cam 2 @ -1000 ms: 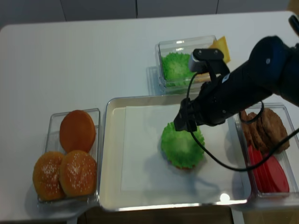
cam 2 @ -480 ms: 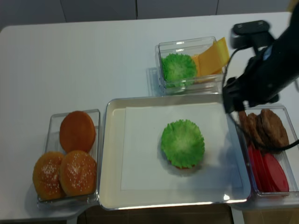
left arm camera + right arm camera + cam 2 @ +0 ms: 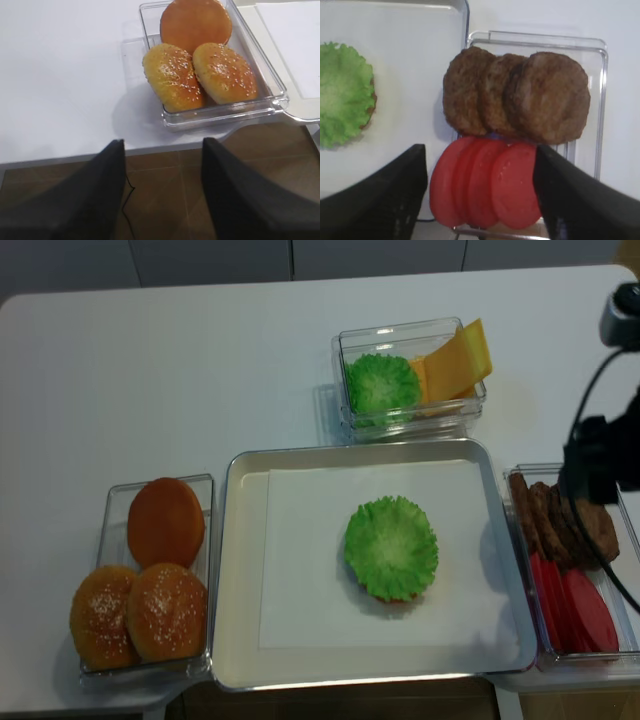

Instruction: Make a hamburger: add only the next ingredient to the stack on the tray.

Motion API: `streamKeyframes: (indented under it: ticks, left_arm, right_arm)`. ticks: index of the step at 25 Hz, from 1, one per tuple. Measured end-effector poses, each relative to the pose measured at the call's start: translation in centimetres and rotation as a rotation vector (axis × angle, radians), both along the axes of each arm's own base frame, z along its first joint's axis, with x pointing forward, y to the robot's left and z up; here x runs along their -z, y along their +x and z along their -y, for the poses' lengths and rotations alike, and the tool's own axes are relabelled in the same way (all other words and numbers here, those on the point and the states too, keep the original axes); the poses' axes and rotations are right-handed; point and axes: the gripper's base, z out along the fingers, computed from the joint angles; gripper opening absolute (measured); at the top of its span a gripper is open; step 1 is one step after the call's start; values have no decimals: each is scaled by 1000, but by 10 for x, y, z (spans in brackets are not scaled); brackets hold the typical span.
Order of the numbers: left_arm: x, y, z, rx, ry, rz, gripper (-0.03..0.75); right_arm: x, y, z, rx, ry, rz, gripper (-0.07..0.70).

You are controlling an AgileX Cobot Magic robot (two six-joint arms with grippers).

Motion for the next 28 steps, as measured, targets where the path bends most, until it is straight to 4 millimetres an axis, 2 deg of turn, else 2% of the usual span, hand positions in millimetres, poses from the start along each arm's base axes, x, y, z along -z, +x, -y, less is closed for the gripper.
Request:
streamKeyframes:
  ticks: [9,19,23,28]
  left_arm:
    - [0,0,0,0,0,0,370]
    - [0,0,0,0,0,0,370]
    - [0,0,0,0,0,0,370]
    - [0,0,0,0,0,0,370]
  right_arm:
    - [8,-82,6,46,33,102,496]
    - [3,-174,11,26,53,308,491]
    - [9,-202,13,14,54,352,491]
    - [23,-224,14,9,63,424,491]
